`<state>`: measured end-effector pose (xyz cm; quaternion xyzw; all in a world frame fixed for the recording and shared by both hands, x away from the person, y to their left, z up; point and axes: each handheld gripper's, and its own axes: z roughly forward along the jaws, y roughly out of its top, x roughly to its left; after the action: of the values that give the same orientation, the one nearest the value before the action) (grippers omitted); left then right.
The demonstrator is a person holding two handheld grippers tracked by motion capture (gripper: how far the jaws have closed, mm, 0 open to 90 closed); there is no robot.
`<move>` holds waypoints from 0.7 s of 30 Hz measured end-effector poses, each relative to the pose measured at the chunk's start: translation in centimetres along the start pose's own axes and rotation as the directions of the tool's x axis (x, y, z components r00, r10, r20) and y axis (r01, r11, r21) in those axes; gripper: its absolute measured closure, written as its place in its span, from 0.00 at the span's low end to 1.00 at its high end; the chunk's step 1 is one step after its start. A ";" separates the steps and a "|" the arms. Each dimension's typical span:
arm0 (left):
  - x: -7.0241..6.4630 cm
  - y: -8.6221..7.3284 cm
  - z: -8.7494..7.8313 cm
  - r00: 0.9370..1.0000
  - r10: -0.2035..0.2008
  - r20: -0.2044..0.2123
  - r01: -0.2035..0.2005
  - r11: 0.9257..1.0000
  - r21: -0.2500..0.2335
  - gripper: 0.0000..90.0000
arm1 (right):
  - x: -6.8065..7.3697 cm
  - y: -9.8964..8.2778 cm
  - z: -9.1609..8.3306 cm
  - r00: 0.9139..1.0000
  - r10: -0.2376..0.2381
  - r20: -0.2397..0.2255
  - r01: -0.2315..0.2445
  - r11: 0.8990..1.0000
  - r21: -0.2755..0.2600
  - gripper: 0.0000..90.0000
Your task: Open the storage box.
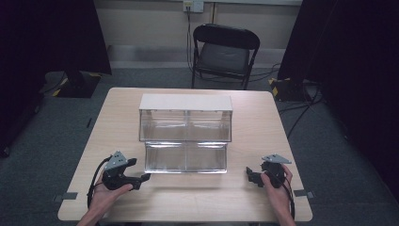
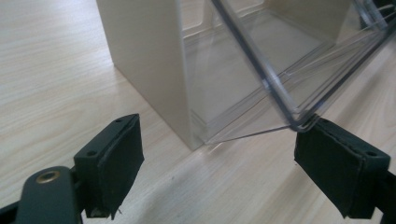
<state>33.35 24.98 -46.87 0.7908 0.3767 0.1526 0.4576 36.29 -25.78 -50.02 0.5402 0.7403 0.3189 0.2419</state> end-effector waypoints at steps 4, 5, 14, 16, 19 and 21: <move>-0.1 0.1 -0.1 1.000 0.011 0.011 -0.011 1.000 -0.004 0.17 | 0.0 0.0 0.0 1.000 0.000 0.000 0.000 1.000 0.000 0.13; -0.2 0.1 -0.1 1.000 0.015 0.007 -0.015 1.000 -0.007 0.18 | 0.0 0.0 0.0 1.000 0.000 0.000 0.000 1.000 0.000 0.13; -0.3 0.1 -0.2 1.000 0.020 0.005 -0.020 1.000 -0.009 0.19 | 0.0 0.0 0.0 1.000 -0.001 -0.001 0.001 1.000 0.000 0.12; -0.4 0.1 -0.3 0.999 0.009 0.031 -0.009 1.000 -0.017 0.19 | 0.0 0.0 0.0 1.000 -0.001 -0.001 0.001 1.000 0.001 0.12; -0.4 0.3 -0.7 0.999 -0.027 0.031 0.030 0.996 -0.079 0.20 | 0.0 0.0 0.0 1.000 -0.001 -0.001 0.001 1.000 0.001 0.12; -0.2 0.4 -0.9 0.999 -0.033 0.027 0.036 0.995 -0.090 0.20 | 0.0 0.0 0.0 1.000 -0.002 -0.001 0.002 1.000 0.001 0.12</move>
<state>32.83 25.25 -46.04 0.7645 0.3772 0.1515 0.5003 36.33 -25.78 -50.03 0.5394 0.7410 0.3187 0.2417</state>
